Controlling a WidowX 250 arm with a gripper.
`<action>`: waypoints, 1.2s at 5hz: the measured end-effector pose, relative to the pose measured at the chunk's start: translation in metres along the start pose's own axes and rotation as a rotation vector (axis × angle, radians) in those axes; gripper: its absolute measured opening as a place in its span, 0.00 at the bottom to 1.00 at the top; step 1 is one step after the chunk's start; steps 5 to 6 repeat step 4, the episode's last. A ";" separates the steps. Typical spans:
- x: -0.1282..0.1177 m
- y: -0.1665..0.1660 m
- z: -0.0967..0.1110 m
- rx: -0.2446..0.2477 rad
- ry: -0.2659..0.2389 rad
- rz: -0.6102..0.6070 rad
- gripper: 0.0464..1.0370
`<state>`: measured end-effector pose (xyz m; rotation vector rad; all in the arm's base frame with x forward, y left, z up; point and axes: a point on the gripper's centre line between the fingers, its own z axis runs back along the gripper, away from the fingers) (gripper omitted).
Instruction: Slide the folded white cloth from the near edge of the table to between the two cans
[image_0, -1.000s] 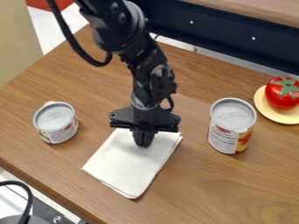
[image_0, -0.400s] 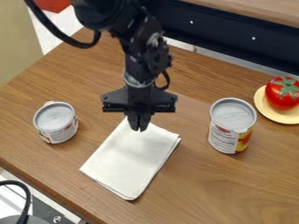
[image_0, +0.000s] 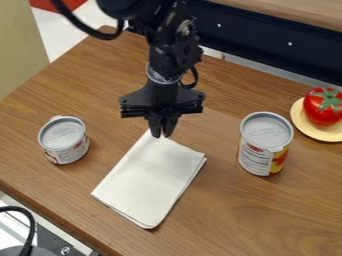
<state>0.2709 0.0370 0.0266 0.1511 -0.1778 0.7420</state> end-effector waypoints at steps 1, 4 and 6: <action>0.020 0.002 0.010 0.001 0.011 0.173 0.41; 0.080 0.003 -0.004 -0.057 -0.060 0.420 0.96; 0.080 0.003 -0.004 -0.057 -0.060 0.420 0.96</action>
